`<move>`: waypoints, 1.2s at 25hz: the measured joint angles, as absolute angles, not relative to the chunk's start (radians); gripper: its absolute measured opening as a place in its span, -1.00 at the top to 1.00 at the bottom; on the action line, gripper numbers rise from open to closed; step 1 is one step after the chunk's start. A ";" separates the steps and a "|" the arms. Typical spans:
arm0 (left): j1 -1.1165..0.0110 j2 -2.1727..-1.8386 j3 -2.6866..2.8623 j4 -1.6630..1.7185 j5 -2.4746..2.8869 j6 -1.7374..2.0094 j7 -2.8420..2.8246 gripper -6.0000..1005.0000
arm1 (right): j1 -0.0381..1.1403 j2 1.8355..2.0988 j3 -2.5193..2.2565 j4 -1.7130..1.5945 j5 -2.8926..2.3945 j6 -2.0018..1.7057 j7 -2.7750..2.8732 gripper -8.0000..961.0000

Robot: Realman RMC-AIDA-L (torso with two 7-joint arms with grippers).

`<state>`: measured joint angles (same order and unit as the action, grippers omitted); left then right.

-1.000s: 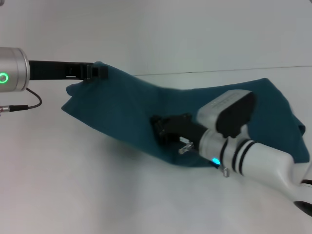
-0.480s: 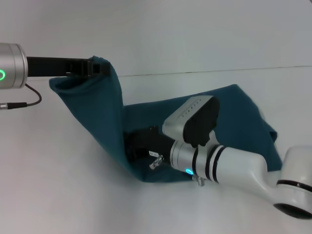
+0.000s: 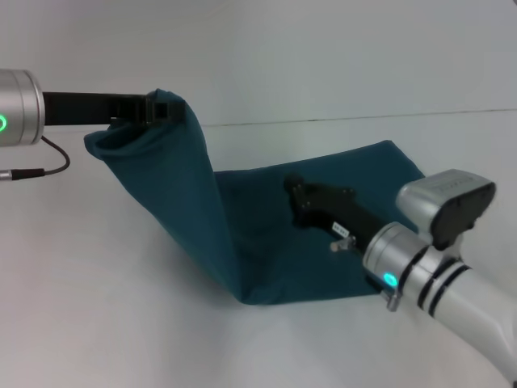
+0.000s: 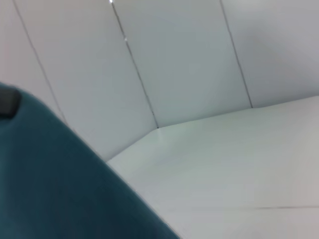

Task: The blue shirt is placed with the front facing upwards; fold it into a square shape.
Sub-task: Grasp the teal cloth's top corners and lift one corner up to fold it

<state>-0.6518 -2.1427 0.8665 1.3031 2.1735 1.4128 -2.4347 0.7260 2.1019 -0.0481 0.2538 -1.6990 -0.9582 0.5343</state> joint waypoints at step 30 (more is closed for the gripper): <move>-0.641 -2.142 0.865 1.341 2.145 1.422 -2.423 0.95 | 0.734 2.104 0.155 0.365 -1.934 -0.844 0.509 0.96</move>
